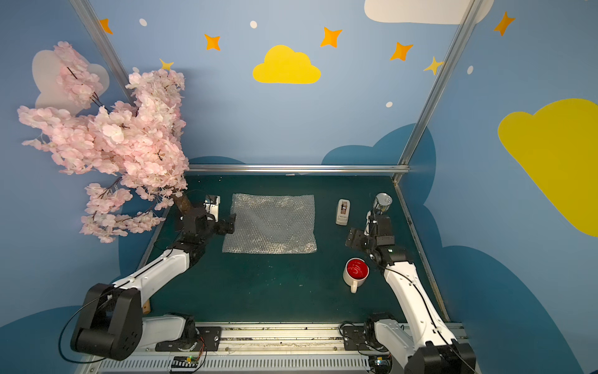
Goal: Wrap mugs in bubble wrap
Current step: Pick up the mug from the center of the board.
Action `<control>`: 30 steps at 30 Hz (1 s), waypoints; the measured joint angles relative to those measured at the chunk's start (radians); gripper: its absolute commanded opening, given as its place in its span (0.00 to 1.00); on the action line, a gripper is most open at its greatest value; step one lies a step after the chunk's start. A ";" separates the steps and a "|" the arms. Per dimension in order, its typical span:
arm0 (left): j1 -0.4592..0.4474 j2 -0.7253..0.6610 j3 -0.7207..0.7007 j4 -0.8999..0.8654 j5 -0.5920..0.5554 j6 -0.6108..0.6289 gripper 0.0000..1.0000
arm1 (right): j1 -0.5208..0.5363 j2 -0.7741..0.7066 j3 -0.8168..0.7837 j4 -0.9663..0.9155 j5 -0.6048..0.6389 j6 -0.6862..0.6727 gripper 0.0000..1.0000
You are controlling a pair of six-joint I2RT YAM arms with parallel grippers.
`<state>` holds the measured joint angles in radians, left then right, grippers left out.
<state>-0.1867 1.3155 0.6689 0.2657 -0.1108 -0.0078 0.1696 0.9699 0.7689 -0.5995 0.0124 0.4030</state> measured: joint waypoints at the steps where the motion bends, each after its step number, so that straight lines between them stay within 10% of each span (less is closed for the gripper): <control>1: -0.018 0.011 0.010 -0.015 -0.002 -0.004 1.00 | 0.018 -0.019 -0.006 -0.068 -0.001 0.047 0.89; 10: -0.127 0.142 0.106 -0.077 -0.022 -0.038 1.00 | 0.256 -0.068 -0.008 -0.410 0.053 0.356 0.87; 21: -0.148 0.158 0.140 -0.095 -0.023 -0.044 1.00 | 0.396 -0.191 -0.266 -0.344 0.156 0.458 0.79; 30: -0.148 0.158 0.148 -0.102 -0.024 -0.043 1.00 | 0.397 -0.308 -0.405 -0.122 0.234 0.422 0.37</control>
<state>-0.3351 1.4738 0.8173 0.1638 -0.1345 -0.0513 0.5667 0.6617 0.3637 -0.7212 0.2466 0.8246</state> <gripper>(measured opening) 0.996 0.457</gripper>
